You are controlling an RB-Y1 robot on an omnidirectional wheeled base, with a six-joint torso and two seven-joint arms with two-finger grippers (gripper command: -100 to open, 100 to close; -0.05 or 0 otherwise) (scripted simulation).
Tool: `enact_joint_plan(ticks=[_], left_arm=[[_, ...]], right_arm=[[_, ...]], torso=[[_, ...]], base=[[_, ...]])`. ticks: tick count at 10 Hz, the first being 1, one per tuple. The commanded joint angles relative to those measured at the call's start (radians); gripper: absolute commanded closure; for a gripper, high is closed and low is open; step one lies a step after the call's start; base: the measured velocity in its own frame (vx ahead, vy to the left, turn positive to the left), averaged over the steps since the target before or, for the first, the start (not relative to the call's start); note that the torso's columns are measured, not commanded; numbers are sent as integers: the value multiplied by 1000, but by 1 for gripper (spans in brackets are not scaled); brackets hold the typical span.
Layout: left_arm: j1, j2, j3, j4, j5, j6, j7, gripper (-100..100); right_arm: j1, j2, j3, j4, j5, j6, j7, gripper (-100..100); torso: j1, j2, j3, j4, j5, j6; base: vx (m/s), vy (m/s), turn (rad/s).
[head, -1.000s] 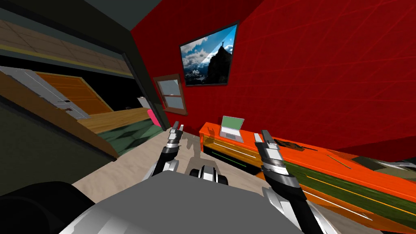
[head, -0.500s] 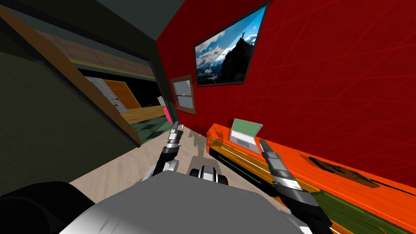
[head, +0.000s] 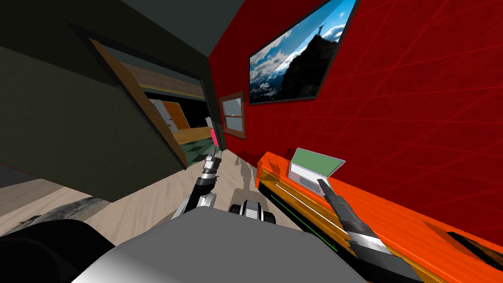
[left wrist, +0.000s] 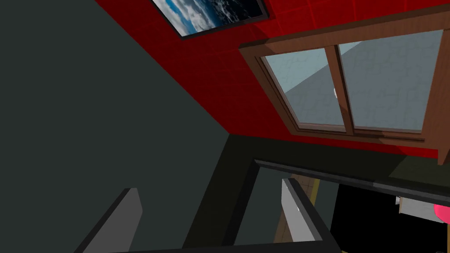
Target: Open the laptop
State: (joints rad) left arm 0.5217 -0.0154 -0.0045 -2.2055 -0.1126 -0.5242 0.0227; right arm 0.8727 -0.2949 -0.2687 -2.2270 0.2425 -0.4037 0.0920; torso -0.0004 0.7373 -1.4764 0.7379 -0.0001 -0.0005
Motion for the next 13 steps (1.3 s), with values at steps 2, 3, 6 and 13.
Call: enact_joint_plan(ticks=[2,3,6,13], left_arm=[[0,0,0,0,0,0,0,0],[0,0,0,0,0,0,0,0],[0,0,0,0,0,0,0,0],[0,0,0,0,0,0,0,0]], right_arm=[[110,-29,-59,45,65,32,53,-100],[145,-39,-83,63,91,47,75,-100],[207,-49,-106,81,117,63,98,-100],[418,-81,-214,173,243,149,226,-100]], torso=[[0,1,0,0,0,1],[0,1,1,0,0,0],[0,1,1,0,0,0],[-1,-1,0,0,0,0]], base=[[72,16,293],[92,28,446],[67,0,244],[59,-25,311]])
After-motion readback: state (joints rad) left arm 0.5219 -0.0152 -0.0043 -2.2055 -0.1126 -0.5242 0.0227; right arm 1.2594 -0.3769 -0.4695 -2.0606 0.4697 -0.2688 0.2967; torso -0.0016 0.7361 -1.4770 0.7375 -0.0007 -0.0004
